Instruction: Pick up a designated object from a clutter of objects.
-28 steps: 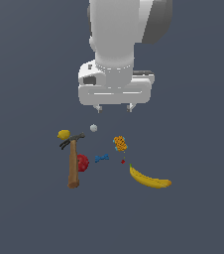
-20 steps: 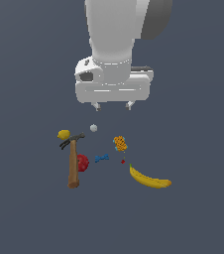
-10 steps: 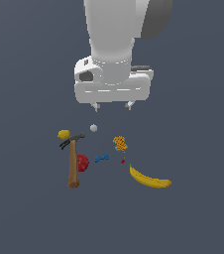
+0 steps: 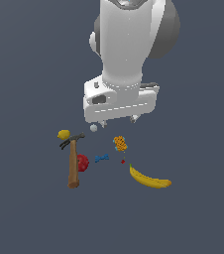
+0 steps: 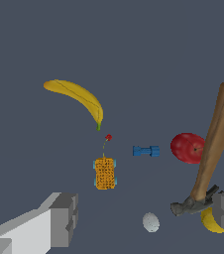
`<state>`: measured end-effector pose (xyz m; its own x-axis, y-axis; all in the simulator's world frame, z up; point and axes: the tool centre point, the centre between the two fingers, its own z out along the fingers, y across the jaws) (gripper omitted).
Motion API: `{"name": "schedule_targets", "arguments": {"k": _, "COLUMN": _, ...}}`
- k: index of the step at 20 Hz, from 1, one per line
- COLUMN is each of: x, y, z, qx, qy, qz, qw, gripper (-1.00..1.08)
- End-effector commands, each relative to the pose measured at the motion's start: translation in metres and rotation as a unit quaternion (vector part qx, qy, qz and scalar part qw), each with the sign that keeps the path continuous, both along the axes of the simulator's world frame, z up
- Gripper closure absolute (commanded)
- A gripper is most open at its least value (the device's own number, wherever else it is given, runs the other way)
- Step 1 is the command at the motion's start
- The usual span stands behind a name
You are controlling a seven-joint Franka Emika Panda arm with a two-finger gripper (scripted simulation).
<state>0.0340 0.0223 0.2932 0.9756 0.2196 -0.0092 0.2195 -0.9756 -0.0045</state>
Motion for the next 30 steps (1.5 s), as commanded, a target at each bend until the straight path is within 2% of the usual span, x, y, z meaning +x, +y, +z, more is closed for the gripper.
{"name": "schedule_targets", "arguments": {"k": 1, "x": 0.011, "y": 0.009, "z": -0.014, "qx": -0.003, "qy": 0.000, "qz": 0.035, "qw": 0.9994, "gripper": -0.92}}
{"name": "schedule_targets", "arguments": {"k": 5, "x": 0.033, "y": 0.027, "z": -0.044, "qx": -0.007, "qy": 0.000, "qz": 0.102, "qw": 0.9947, "gripper": -0.92}}
{"name": "schedule_targets", "arguments": {"k": 9, "x": 0.052, "y": 0.048, "z": -0.078, "qx": -0.010, "qy": 0.000, "qz": 0.173, "qw": 0.9848, "gripper": -0.92}}
{"name": "schedule_targets", "arguments": {"k": 12, "x": 0.064, "y": 0.064, "z": -0.105, "qx": -0.010, "qy": 0.000, "qz": 0.226, "qw": 0.9742, "gripper": -0.92}}
{"name": "schedule_targets", "arguments": {"k": 16, "x": 0.077, "y": 0.087, "z": -0.142, "qx": -0.008, "qy": -0.001, "qz": 0.293, "qw": 0.9561, "gripper": -0.92}}
{"name": "schedule_targets", "arguments": {"k": 23, "x": 0.088, "y": 0.118, "z": -0.193, "qx": -0.003, "qy": -0.003, "qz": 0.379, "qw": 0.9255, "gripper": -0.92}}
{"name": "schedule_targets", "arguments": {"k": 27, "x": 0.091, "y": 0.129, "z": -0.211, "qx": -0.001, "qy": -0.004, "qz": 0.408, "qw": 0.9130, "gripper": -0.92}}
{"name": "schedule_targets", "arguments": {"k": 30, "x": 0.091, "y": 0.134, "z": -0.220, "qx": 0.000, "qy": -0.005, "qz": 0.421, "qw": 0.9070, "gripper": -0.92}}
